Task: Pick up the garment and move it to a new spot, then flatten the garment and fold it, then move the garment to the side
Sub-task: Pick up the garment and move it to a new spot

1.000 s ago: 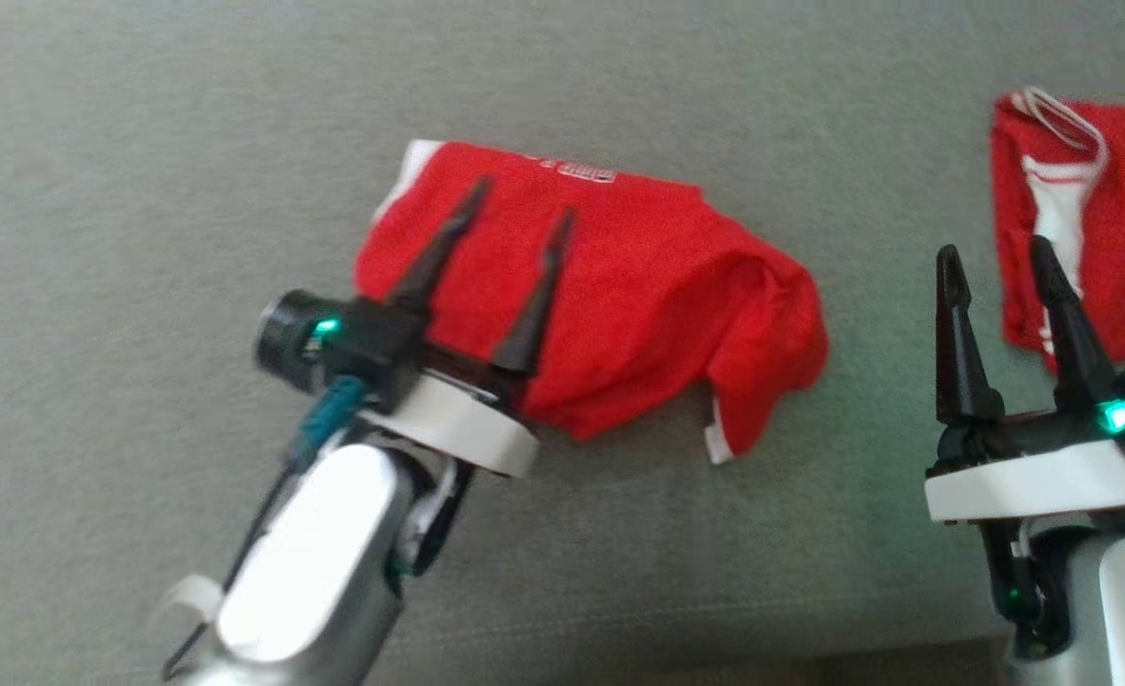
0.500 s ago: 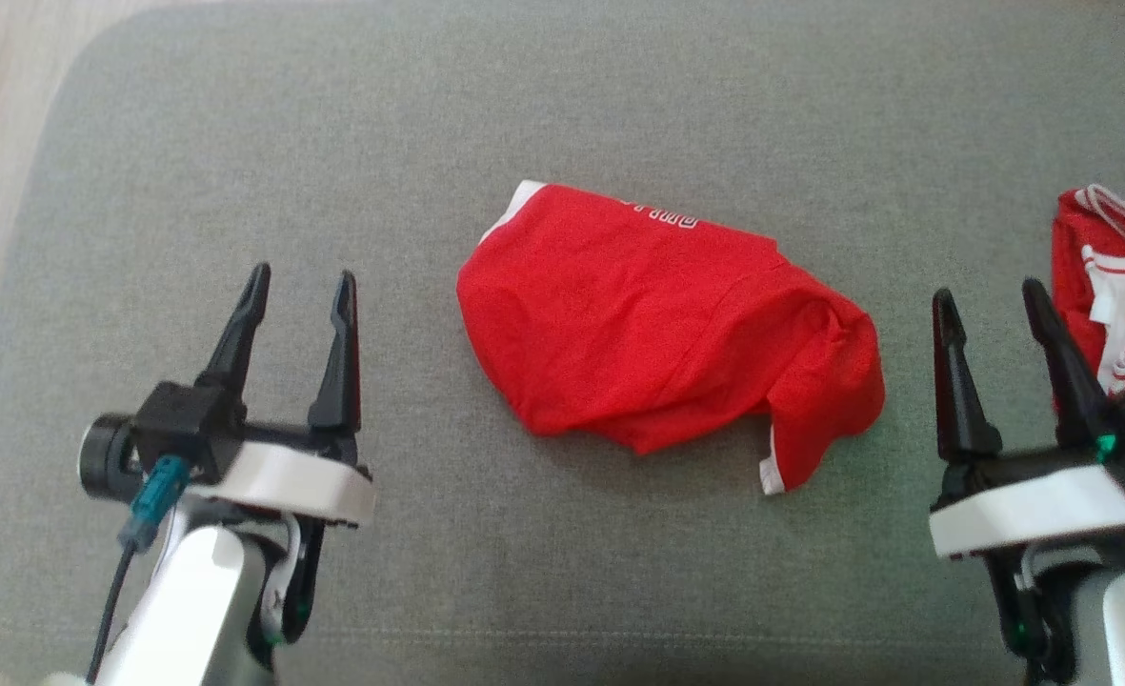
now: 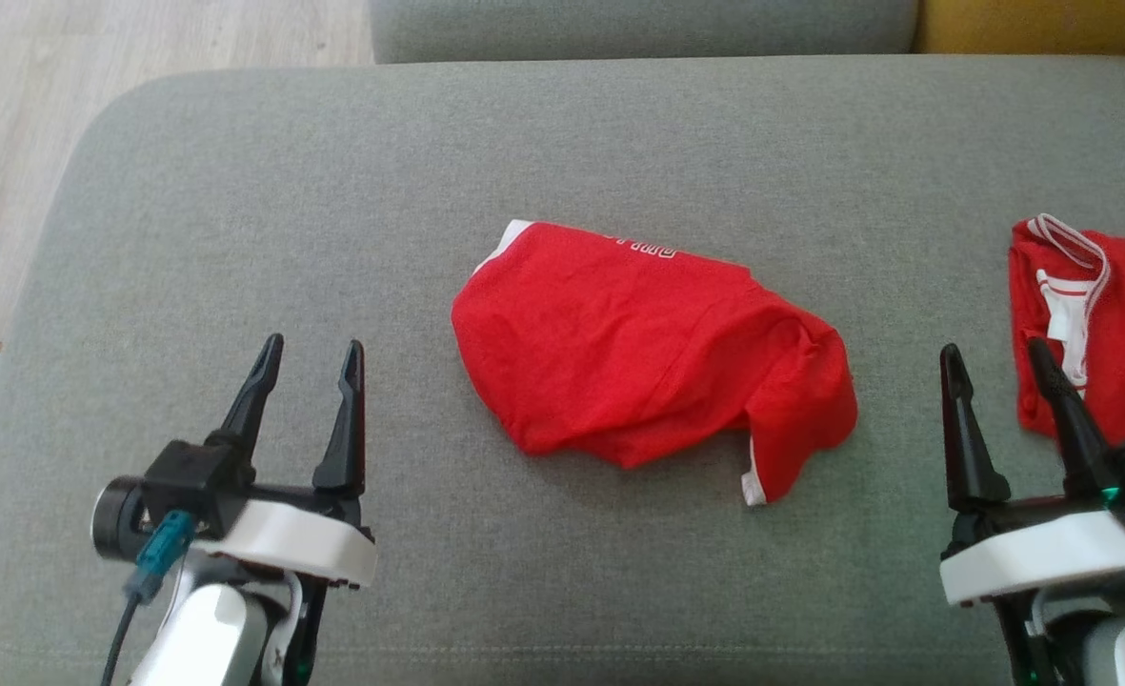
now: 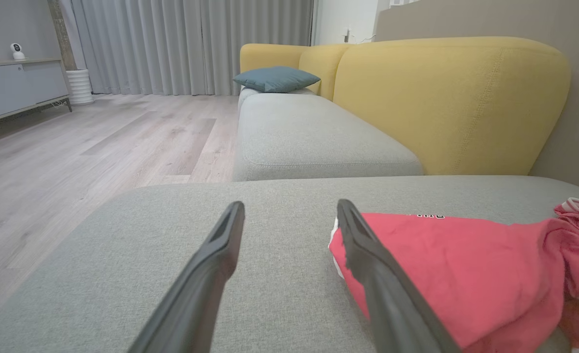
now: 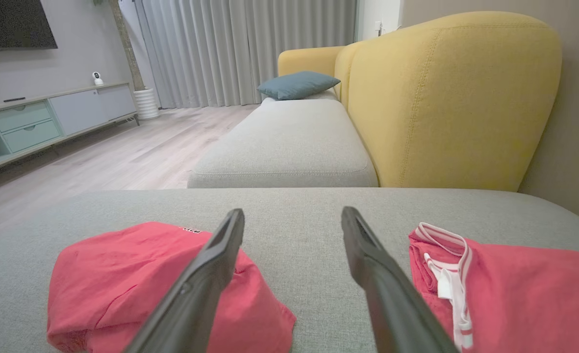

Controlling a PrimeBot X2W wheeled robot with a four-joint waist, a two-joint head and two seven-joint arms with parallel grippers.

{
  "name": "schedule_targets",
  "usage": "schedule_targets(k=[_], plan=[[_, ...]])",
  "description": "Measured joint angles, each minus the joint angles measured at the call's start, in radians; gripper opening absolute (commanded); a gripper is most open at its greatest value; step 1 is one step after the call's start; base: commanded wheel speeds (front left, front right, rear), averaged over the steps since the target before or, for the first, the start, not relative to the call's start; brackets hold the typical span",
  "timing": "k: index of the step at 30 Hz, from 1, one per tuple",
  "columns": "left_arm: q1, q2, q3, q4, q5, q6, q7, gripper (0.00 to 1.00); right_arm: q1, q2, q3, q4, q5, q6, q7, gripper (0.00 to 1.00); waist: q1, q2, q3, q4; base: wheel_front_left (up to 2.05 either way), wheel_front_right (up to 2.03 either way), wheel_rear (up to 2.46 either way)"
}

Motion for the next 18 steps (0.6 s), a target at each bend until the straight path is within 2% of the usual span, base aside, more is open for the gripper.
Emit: schedule_targets(k=[18], plan=[[0.006,0.016,-0.002,-0.032,-0.009,0.011,0.001,1.00,0.000,0.000,-0.003,-0.006,0.023,0.000,0.002,1.00,0.0000,0.0000,0.010,-0.002,0.00,0.00,0.00]])
